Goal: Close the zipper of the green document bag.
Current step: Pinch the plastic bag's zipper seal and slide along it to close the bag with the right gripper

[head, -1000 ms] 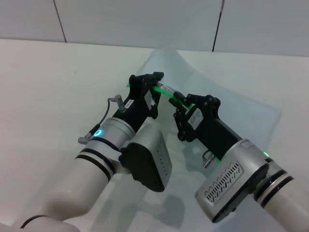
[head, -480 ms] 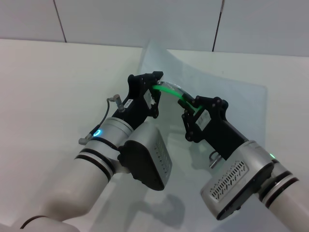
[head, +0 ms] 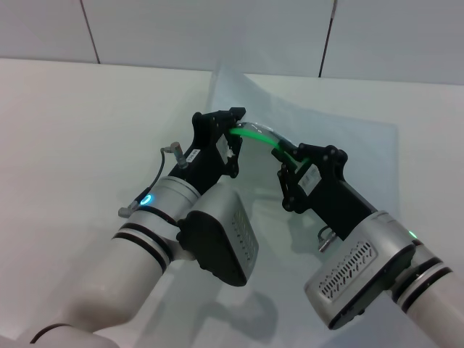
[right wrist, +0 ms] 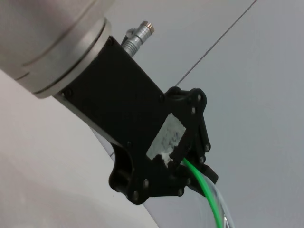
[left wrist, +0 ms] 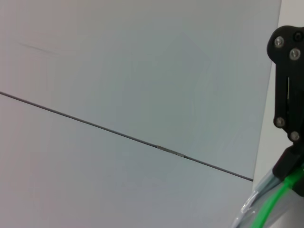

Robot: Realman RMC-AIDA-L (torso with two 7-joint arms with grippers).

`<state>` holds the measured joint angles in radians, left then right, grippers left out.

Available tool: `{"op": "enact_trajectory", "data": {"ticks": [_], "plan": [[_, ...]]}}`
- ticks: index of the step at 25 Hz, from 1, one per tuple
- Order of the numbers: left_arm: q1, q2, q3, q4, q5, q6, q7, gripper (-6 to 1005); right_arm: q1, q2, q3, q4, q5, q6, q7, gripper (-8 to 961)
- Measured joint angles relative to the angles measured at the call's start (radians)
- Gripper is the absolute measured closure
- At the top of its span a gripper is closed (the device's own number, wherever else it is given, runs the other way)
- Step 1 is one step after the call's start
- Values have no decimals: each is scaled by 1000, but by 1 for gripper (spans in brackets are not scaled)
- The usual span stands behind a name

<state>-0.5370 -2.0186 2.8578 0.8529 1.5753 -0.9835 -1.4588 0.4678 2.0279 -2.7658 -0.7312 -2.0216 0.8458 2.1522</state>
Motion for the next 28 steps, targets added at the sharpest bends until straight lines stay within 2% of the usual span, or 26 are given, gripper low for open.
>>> {"op": "enact_trajectory", "data": {"ticks": [28], "plan": [[0,0,1,0,8,-3,-6,843,-12,2,-6,24,25,28,0,876]]}}
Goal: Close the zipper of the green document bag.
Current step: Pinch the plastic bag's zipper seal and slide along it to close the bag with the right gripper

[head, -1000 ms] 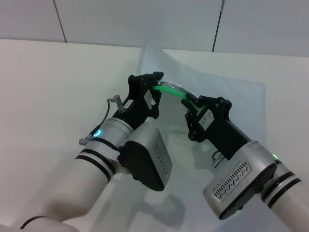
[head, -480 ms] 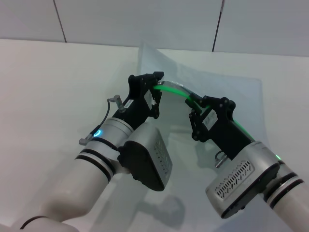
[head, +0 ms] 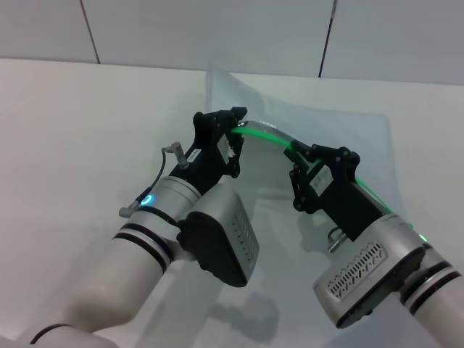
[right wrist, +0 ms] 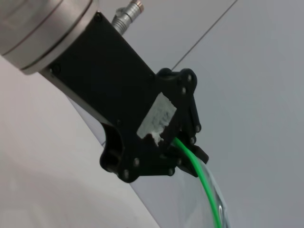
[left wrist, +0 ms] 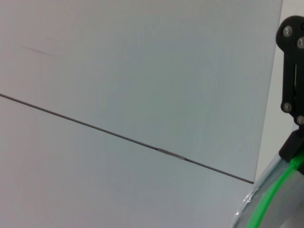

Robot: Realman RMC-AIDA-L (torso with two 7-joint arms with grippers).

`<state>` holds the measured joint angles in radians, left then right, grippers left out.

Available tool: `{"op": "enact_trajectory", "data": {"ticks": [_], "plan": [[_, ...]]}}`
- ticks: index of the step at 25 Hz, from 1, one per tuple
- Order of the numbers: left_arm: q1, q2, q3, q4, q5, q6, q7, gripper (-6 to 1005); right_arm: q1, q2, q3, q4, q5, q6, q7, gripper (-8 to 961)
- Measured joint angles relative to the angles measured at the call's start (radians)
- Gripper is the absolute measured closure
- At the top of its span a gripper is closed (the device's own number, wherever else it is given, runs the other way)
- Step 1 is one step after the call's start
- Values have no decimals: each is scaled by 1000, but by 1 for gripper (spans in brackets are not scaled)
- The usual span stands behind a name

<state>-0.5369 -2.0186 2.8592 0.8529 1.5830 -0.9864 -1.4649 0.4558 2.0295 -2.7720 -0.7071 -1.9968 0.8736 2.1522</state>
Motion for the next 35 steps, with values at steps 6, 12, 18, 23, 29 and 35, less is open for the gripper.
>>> {"op": "enact_trajectory", "data": {"ticks": [6,12,18,23,29,35], "plan": [[0,0,0,0,2,0,0,841,-4,0,5,5,0,1,0,876],[0,0,0,0,2,0,1,839,-8,0,2,13,17,1,0,876],[0,0,0,0,2,2,1,837,-12,-1,3,17,24,1,0,876],[0,0,0,0,2,4,2,835,-14,-1,4,27,33,1,0,876],[-1,0,0,0,3,9,1,833,-14,-2,1,41,50,1,1,876],[-1,0,0,0,3,11,1,831,-17,-1,5,53,51,1,6,875]]}}
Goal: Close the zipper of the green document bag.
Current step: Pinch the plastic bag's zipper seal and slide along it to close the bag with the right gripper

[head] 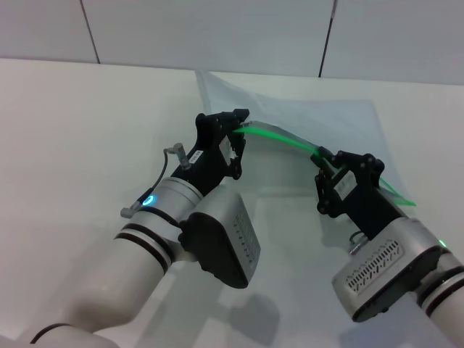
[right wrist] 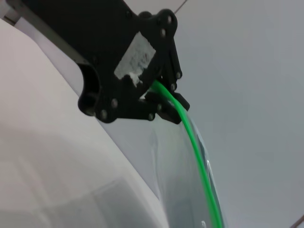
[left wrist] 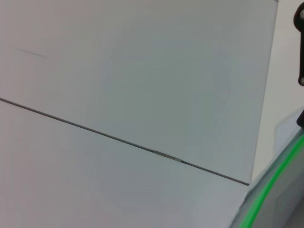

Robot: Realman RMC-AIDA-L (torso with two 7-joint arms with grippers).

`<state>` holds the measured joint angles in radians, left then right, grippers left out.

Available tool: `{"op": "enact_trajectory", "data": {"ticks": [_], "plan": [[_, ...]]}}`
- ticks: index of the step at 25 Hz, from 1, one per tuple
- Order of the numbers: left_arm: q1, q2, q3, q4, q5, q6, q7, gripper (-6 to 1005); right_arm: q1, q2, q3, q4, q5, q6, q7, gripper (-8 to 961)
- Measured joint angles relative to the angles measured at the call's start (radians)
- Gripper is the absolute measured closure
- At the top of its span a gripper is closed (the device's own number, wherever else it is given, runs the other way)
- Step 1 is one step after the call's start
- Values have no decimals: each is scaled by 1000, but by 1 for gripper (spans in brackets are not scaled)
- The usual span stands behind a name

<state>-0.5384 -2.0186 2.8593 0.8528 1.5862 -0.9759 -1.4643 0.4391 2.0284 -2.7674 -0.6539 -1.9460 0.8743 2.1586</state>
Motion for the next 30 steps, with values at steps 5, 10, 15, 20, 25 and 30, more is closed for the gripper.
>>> {"op": "enact_trajectory", "data": {"ticks": [5,10,15,20,25,30], "plan": [[0,0,0,0,1,1,0,830,0,1,1,13,1,0,20,875],[-1,0,0,0,3,2,-1,828,0,0,-3,23,25,0,21,875],[-2,0,0,0,3,2,0,826,-1,1,-1,36,28,0,21,875],[-2,0,0,0,3,3,4,825,-1,1,-2,40,43,0,23,875],[-2,0,0,0,4,4,5,823,-1,0,-1,44,51,0,23,875],[-2,0,0,0,11,4,5,822,-1,1,1,58,51,0,34,875]]}}
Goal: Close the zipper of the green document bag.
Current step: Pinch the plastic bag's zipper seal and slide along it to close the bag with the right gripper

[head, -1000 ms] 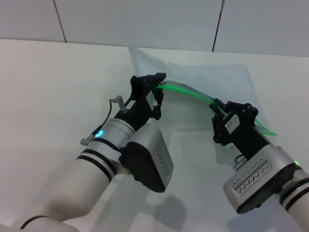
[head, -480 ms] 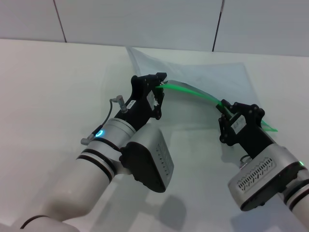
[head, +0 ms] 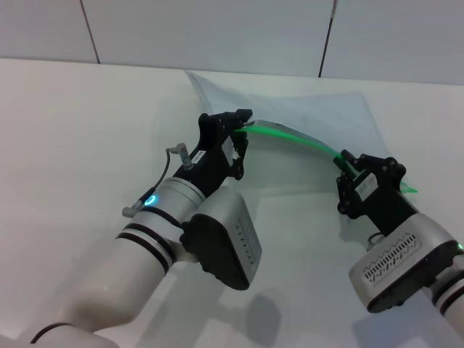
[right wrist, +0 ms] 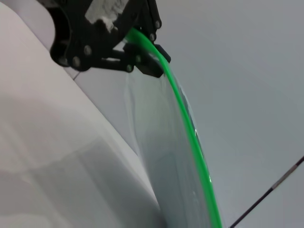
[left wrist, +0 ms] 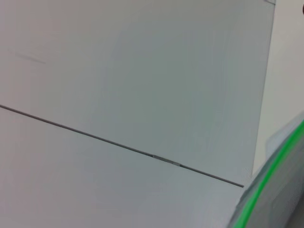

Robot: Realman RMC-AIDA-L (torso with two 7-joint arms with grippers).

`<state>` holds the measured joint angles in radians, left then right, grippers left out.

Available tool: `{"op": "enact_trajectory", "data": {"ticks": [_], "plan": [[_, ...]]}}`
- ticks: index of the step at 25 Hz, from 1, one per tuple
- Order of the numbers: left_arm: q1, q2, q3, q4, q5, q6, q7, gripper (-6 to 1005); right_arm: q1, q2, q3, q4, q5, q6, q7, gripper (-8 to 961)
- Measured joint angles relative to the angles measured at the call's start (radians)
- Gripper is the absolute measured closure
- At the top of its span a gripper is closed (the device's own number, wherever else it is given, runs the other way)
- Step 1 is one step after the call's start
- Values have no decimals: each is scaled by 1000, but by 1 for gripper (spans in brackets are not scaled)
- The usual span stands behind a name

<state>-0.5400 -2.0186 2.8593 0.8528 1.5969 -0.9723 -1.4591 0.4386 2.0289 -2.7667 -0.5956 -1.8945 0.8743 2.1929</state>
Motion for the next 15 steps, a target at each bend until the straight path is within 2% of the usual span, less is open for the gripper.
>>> {"op": "enact_trajectory", "data": {"ticks": [15], "plan": [[0,0,0,0,2,0,2,817,0,1,0,54,40,0,48,875]]}}
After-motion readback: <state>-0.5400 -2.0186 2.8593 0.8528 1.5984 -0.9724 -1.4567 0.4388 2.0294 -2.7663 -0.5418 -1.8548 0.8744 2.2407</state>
